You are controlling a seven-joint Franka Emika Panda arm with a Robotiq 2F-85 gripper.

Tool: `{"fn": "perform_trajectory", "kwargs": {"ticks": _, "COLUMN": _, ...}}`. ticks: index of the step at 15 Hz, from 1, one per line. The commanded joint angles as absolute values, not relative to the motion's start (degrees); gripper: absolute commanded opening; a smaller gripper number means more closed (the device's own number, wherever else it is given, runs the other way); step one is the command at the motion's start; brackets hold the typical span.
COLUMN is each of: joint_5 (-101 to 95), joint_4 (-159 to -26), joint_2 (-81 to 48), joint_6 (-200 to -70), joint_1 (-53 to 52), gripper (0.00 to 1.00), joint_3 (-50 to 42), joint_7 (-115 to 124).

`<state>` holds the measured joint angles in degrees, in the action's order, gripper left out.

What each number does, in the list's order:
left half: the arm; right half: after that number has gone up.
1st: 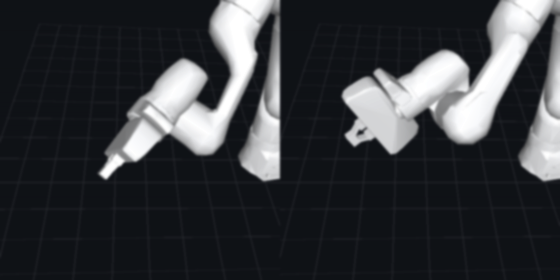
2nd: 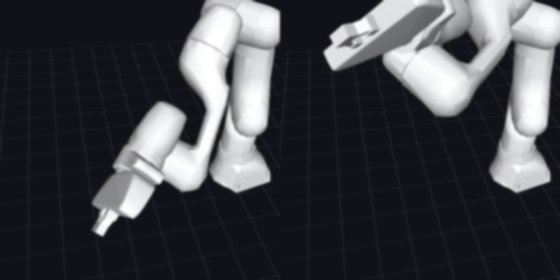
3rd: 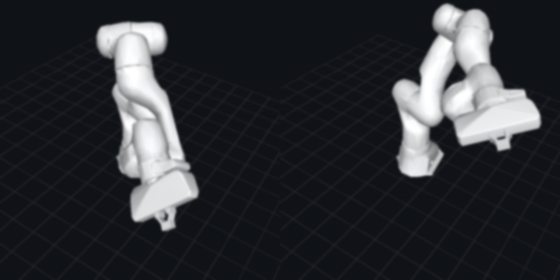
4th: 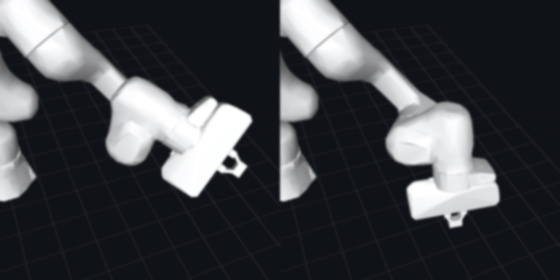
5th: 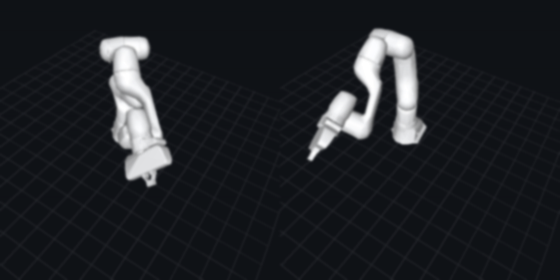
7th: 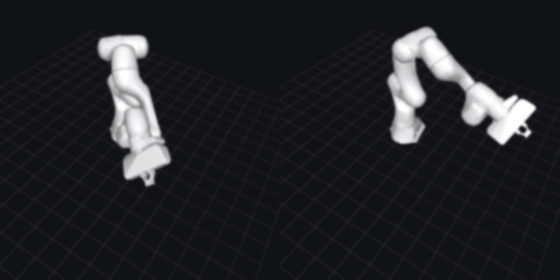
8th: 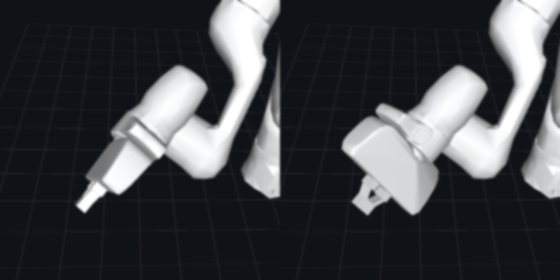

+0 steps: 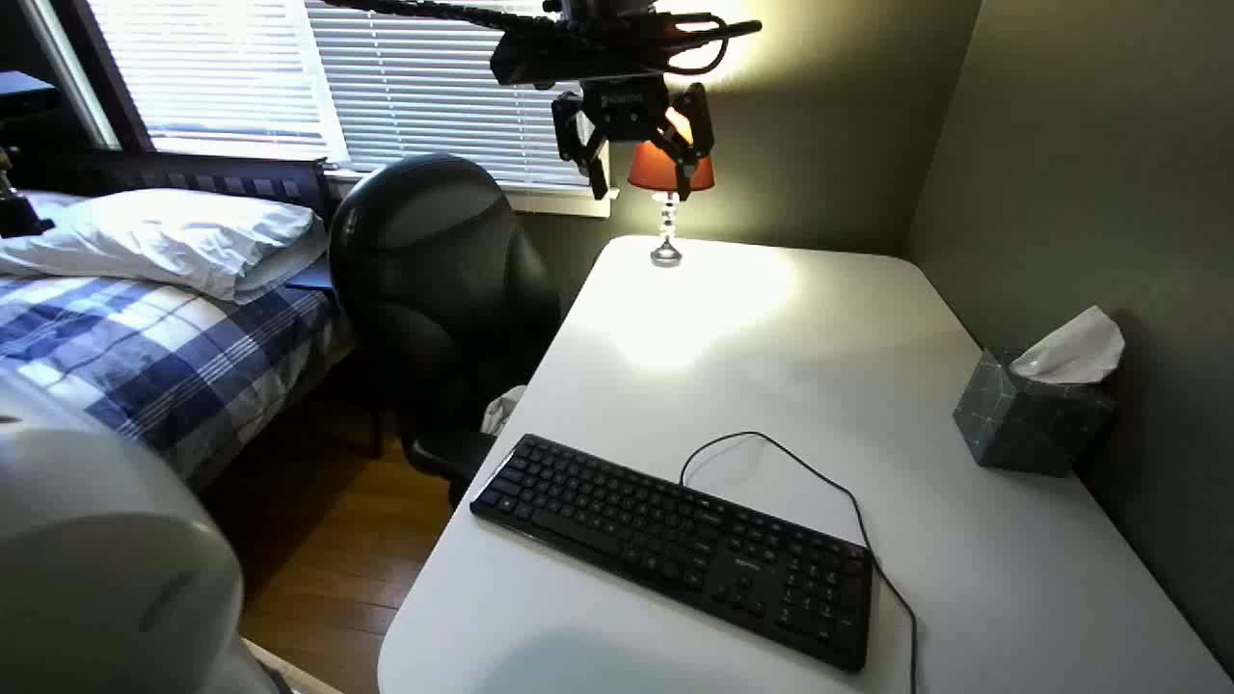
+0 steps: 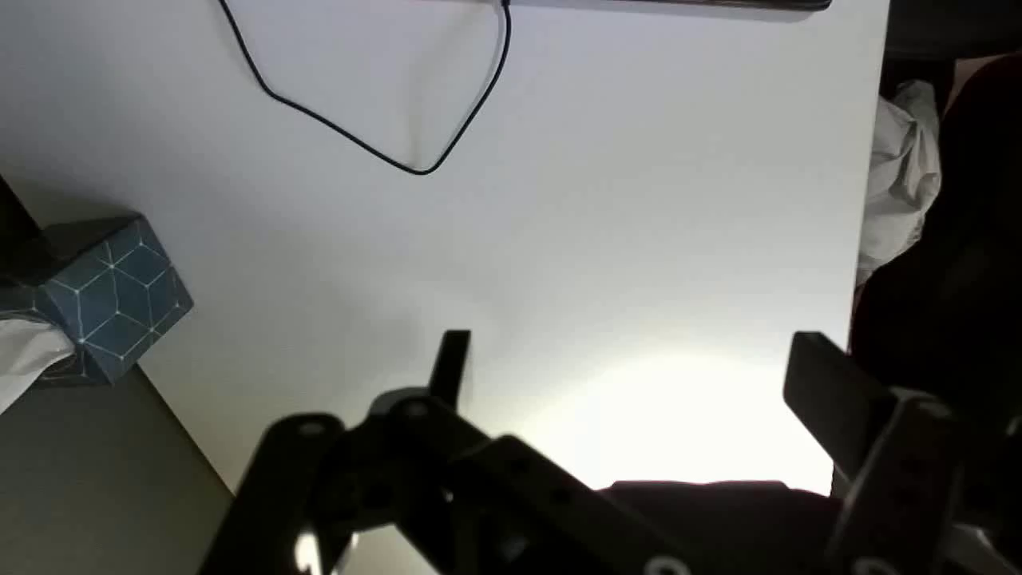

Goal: Press one key on the black keyboard.

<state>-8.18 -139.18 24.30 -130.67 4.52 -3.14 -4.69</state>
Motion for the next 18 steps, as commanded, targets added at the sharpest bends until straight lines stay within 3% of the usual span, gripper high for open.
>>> {"fn": "perform_trajectory", "kwargs": {"ticks": 1, "joint_5": -8.2, "joint_4": -139.1, "joint_2": 24.3, "joint_6": -130.5, "joint_1": 4.4, "gripper": 1.00, "joint_3": -3.3, "joint_7": -4.6}}
{"fn": "perform_trajectory", "kwargs": {"ticks": 12, "joint_5": -8.2, "joint_4": -139.7, "joint_2": 23.9, "joint_6": -130.4, "joint_1": 4.4, "gripper": 1.00, "joint_3": -3.2, "joint_7": -4.5}}
{"fn": "perform_trajectory", "kwargs": {"ticks": 18, "joint_5": -0.1, "joint_4": -145.0, "joint_2": 24.1, "joint_6": -123.4, "joint_1": 0.4, "gripper": 1.00, "joint_3": -4.2, "joint_7": -7.9}}
